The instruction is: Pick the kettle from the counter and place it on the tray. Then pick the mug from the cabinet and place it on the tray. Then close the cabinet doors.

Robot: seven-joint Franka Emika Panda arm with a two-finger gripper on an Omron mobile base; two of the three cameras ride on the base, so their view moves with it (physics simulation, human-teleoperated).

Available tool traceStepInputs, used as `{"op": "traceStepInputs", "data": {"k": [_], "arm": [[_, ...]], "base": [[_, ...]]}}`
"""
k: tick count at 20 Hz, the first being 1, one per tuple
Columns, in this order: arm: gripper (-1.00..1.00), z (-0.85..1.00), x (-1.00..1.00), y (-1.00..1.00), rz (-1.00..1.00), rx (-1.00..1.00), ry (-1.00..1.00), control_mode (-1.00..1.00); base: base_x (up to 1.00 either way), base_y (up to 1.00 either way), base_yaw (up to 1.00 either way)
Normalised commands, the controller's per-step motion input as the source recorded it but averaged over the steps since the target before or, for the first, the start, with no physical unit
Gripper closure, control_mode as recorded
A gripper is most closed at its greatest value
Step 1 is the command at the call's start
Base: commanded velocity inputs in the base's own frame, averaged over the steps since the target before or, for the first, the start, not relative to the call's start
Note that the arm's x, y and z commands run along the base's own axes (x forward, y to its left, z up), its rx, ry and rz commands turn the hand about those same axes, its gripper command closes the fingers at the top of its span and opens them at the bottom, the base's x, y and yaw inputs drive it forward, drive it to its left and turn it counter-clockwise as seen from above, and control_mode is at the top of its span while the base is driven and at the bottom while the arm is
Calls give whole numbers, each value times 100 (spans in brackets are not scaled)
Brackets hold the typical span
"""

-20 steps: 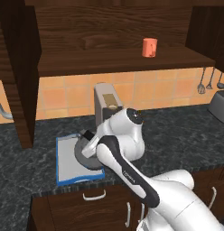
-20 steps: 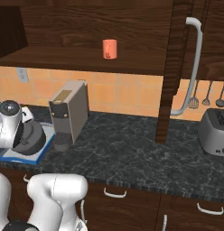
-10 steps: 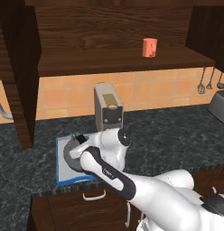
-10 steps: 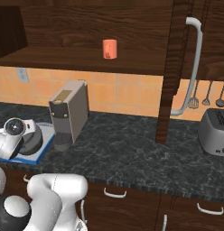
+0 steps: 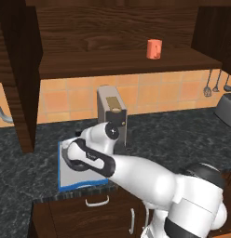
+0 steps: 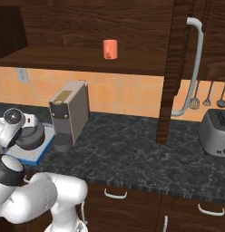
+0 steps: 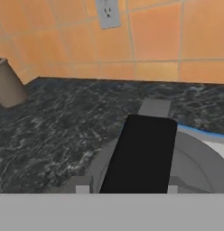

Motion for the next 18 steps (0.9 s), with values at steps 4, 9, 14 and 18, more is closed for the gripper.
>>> {"op": "traceStepInputs", "data": {"k": [4,9,14,18], "arm": [[100,-27,57,12,0,18,2,-100],[100,-30,32,0,-6,6,0,-100],[100,-27,21,0,-13,0,0,-100],[100,-30,24,0,-11,0,0,-100]], "base": [[0,0,0],[0,0,0],[0,0,0],[0,0,0]]}}
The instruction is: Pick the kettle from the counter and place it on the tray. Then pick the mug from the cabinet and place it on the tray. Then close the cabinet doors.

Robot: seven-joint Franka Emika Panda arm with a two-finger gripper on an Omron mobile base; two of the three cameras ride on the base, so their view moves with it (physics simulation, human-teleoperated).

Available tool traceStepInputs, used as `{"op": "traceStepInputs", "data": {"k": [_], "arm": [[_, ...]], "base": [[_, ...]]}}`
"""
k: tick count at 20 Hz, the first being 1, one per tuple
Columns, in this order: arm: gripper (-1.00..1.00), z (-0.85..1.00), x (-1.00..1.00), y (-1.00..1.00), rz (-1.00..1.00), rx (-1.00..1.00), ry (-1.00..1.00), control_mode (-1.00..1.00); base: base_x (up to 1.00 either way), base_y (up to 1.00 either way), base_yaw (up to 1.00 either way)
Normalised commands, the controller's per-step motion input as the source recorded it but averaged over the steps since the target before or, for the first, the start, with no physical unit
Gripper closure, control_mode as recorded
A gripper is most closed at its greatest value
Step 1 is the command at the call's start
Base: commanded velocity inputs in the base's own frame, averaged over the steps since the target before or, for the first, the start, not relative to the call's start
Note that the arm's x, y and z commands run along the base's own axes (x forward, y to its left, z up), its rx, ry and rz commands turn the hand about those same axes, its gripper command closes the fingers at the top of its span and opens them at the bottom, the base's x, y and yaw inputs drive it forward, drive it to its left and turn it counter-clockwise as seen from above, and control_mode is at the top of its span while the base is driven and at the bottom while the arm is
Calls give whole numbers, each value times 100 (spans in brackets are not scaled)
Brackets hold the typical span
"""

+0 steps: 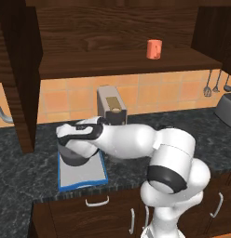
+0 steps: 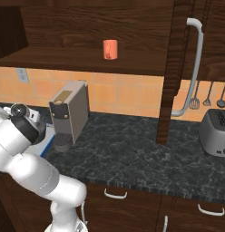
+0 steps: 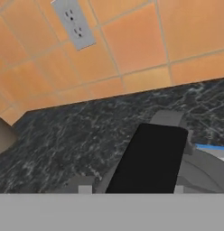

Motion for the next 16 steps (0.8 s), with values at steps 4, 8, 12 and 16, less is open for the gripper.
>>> {"op": "traceStepInputs", "data": {"k": [4,8,12,16], "arm": [[100,-31,12,0,-11,0,0,-100],[-100,-32,1,0,-14,0,0,-100],[-100,-26,0,-10,-23,0,11,-100],[-100,-3,-6,-5,-26,0,40,-100]], "base": [[0,0,0],[0,0,0],[0,0,0],[0,0,0]]}}
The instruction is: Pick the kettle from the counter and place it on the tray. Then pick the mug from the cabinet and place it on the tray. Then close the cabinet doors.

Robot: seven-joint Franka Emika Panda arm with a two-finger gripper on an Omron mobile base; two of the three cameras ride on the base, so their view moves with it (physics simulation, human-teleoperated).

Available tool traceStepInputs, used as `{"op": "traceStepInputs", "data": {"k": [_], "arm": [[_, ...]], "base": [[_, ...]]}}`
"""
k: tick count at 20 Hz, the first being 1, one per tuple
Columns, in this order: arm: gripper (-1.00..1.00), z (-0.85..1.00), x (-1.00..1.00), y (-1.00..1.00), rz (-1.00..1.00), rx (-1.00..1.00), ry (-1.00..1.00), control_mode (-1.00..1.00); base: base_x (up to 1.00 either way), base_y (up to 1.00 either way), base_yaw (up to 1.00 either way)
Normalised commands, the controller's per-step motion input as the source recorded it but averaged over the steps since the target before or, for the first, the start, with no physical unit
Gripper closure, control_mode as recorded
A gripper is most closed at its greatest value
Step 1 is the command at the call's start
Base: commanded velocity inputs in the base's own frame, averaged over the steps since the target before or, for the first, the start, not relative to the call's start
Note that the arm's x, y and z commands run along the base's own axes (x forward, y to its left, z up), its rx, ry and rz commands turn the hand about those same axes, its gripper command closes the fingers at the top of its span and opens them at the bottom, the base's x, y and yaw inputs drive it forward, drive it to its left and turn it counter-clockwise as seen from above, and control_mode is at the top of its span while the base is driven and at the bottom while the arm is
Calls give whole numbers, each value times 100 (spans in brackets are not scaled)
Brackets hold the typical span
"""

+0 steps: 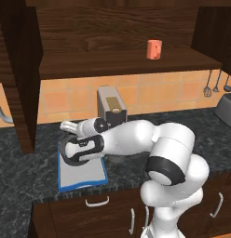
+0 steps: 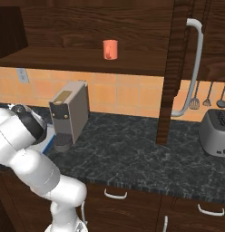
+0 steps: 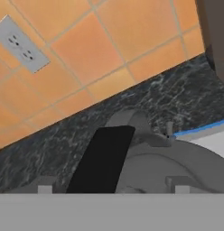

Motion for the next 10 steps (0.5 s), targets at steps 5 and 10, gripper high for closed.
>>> {"op": "traceStepInputs", "data": {"k": [5,10], "arm": [[-100,0,-11,1,-22,0,37,-100],[-100,17,-29,9,-3,0,2,-100]], "base": [[0,0,0],[0,0,0]]}}
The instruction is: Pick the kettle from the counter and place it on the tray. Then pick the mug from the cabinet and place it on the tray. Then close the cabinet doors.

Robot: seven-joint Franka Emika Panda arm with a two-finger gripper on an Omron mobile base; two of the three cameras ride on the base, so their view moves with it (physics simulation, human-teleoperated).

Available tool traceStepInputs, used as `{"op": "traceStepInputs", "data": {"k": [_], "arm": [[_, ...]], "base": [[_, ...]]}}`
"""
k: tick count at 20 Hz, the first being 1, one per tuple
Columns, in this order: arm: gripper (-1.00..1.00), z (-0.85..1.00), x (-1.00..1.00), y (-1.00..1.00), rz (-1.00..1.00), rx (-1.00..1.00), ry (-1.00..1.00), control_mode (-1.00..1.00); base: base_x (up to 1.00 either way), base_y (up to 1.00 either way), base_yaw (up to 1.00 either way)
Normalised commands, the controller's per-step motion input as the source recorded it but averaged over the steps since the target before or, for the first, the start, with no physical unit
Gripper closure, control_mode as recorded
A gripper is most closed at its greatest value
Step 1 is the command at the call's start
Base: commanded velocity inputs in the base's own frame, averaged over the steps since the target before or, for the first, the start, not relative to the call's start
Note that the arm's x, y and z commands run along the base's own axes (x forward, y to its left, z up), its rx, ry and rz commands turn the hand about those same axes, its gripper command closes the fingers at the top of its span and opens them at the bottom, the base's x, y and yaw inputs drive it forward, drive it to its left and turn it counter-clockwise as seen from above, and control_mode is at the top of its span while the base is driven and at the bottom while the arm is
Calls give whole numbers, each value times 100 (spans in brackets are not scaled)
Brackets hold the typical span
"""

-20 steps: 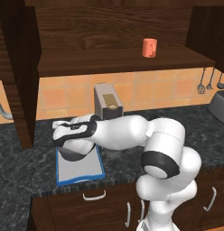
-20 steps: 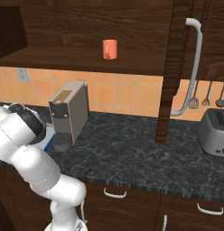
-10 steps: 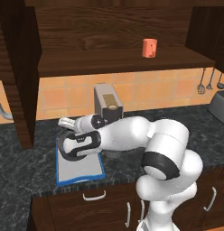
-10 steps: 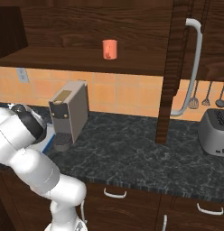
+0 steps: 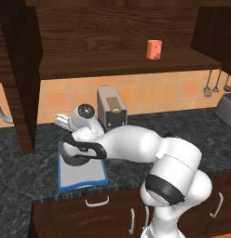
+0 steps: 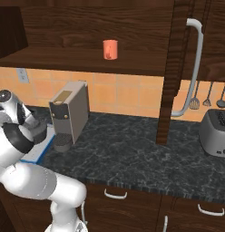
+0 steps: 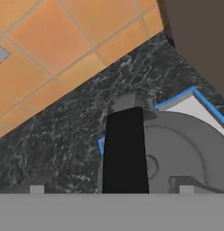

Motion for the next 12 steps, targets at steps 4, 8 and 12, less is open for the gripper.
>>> {"op": "traceStepInputs", "data": {"k": [4,8,12], "arm": [[-100,16,-59,-3,0,0,0,-100],[-100,55,-70,-20,0,-2,7,-100],[-100,61,-70,-49,0,-9,28,-100]], "base": [[0,0,0],[0,0,0],[0,0,0]]}}
